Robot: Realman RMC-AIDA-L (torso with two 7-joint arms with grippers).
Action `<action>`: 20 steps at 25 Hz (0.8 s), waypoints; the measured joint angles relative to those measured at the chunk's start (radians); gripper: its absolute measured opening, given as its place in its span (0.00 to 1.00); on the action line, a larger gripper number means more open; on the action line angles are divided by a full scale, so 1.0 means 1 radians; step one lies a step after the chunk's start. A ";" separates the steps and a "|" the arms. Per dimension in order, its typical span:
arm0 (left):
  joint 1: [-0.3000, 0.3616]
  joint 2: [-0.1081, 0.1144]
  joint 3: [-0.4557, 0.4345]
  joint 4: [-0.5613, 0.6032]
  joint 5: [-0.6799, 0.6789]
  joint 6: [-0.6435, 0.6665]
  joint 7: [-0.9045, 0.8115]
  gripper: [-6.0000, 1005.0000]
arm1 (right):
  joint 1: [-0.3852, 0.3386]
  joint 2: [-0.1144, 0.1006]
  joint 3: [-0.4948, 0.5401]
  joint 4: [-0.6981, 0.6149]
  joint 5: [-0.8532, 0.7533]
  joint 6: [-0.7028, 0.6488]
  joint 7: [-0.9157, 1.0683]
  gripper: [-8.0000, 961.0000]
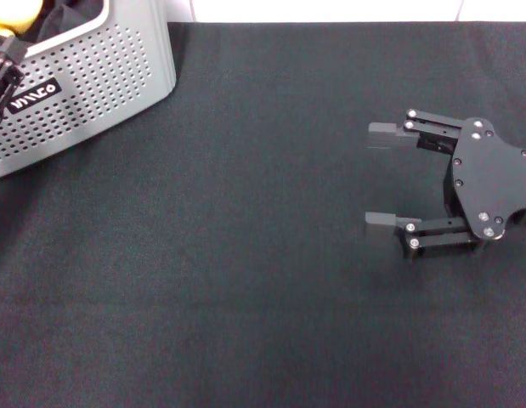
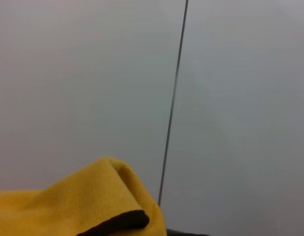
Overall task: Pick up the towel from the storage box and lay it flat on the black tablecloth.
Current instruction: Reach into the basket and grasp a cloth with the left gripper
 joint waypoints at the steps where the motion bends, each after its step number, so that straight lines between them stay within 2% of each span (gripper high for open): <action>1: -0.005 0.000 0.000 -0.008 -0.005 -0.008 0.010 0.62 | -0.001 0.000 0.000 0.000 0.000 0.000 0.000 0.91; 12: -0.015 0.000 0.000 -0.038 -0.049 -0.040 0.050 0.61 | -0.009 0.000 -0.002 0.002 0.007 -0.002 0.000 0.91; 20: -0.039 0.001 0.004 -0.097 -0.137 -0.057 0.051 0.61 | -0.009 0.000 -0.002 0.006 0.008 -0.005 0.000 0.91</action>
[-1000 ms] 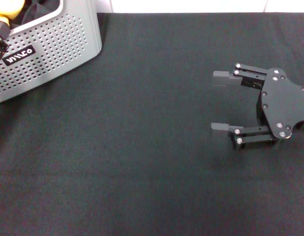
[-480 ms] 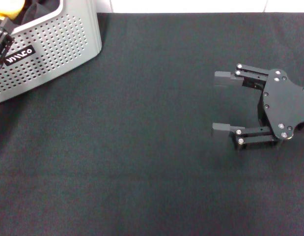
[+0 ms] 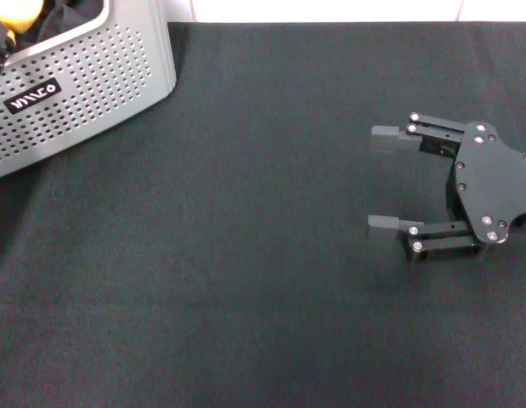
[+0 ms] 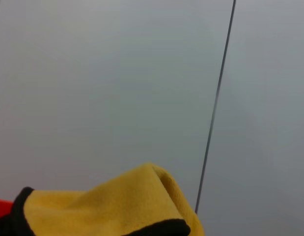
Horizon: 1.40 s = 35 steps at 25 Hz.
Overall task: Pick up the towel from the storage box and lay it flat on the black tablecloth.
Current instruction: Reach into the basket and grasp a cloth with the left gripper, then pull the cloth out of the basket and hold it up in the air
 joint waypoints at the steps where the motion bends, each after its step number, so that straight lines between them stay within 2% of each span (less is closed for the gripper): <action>1: -0.004 0.000 0.001 -0.004 0.000 -0.004 0.000 0.61 | 0.000 0.000 0.001 0.002 0.000 -0.001 0.000 0.91; 13: -0.019 -0.001 0.005 -0.034 0.001 -0.022 -0.004 0.60 | -0.002 0.000 0.002 0.003 0.000 -0.005 0.000 0.91; 27: -0.035 0.000 0.006 -0.076 -0.030 0.057 -0.038 0.27 | -0.003 0.000 0.002 0.005 0.000 -0.004 -0.001 0.91; 32: -0.034 0.003 0.004 -0.076 -0.036 0.057 -0.069 0.26 | -0.004 0.000 0.002 0.005 0.000 -0.005 -0.019 0.91; 35: -0.030 0.002 -0.004 -0.076 -0.062 0.065 -0.109 0.16 | -0.004 0.000 0.002 0.005 0.000 -0.009 -0.026 0.90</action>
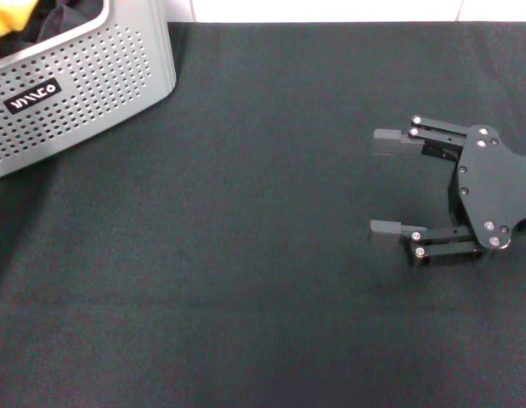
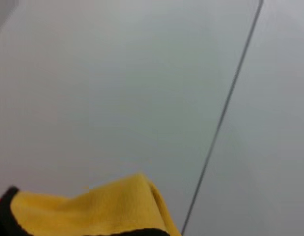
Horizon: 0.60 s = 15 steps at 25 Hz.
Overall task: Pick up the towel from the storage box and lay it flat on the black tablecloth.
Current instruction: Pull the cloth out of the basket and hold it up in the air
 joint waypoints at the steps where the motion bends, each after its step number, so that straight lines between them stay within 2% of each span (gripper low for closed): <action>1: 0.001 -0.001 -0.001 -0.004 -0.014 0.008 -0.003 0.13 | 0.000 0.000 0.000 0.000 0.000 -0.001 -0.002 0.90; 2: 0.003 -0.003 0.000 -0.009 -0.028 0.018 -0.001 0.10 | 0.001 0.000 0.000 0.000 0.000 -0.001 -0.002 0.90; 8: 0.001 -0.003 0.005 -0.040 -0.076 0.050 0.015 0.06 | 0.001 0.000 0.000 0.000 0.000 -0.002 -0.014 0.90; 15: 0.000 -0.003 0.005 -0.045 -0.079 0.133 0.028 0.06 | 0.002 0.000 0.000 0.000 0.001 -0.002 -0.014 0.90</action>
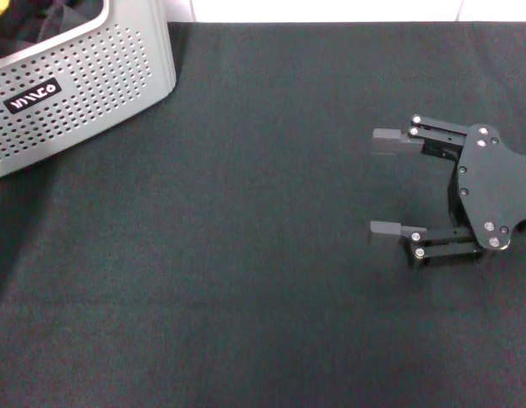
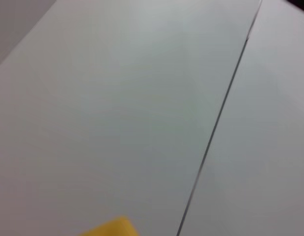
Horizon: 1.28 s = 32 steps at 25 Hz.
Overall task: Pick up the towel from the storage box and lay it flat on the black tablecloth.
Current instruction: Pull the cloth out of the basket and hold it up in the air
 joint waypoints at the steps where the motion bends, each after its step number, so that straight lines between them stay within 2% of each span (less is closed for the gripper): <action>1: -0.001 -0.001 -0.002 -0.007 -0.006 0.021 0.012 0.06 | 0.000 0.000 0.000 0.000 0.001 0.000 0.000 0.90; 9: -0.008 0.000 -0.002 -0.076 -0.104 0.123 0.050 0.03 | 0.000 0.002 0.000 0.016 0.014 0.000 0.000 0.90; 14: -0.015 0.008 0.052 -0.029 -0.094 0.292 -0.074 0.03 | 0.001 0.002 0.000 0.017 0.016 0.000 0.000 0.90; 17: -0.017 0.003 0.114 0.070 -0.122 0.381 -0.256 0.03 | 0.002 0.002 -0.001 0.021 0.016 0.000 0.000 0.90; 21: -0.019 0.010 0.257 0.157 -0.244 0.376 -0.505 0.03 | 0.004 0.002 -0.004 0.036 0.022 -0.001 -0.002 0.90; 32: -0.016 0.035 0.546 0.265 -0.251 0.374 -0.631 0.03 | 0.023 0.000 -0.005 0.063 0.042 -0.008 -0.023 0.90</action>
